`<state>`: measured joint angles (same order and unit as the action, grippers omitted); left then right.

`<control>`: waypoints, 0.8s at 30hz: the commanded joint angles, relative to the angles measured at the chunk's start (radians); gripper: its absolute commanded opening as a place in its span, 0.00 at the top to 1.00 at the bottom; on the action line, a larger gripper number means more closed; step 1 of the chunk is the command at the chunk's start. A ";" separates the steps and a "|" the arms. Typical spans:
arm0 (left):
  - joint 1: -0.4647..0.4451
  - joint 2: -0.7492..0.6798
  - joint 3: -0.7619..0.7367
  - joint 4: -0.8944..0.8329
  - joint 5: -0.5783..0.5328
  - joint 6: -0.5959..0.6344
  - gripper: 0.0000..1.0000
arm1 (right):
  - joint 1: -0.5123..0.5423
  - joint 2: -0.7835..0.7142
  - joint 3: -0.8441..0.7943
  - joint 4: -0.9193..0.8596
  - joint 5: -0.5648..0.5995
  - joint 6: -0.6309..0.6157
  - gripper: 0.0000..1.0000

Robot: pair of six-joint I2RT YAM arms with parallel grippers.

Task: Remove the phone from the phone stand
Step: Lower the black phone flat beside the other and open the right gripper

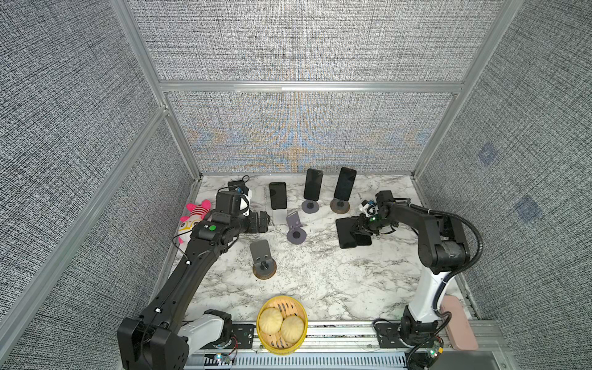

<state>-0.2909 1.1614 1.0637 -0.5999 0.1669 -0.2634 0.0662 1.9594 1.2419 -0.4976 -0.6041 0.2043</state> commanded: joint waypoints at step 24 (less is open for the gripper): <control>0.004 0.000 -0.008 0.031 0.022 -0.008 0.01 | 0.151 -0.264 -0.109 -0.074 0.379 0.052 0.74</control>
<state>-0.2871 1.1645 1.0584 -0.5957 0.1833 -0.2699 0.1738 1.7374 1.1545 -0.5201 -0.3901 0.2268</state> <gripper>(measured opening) 0.987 0.266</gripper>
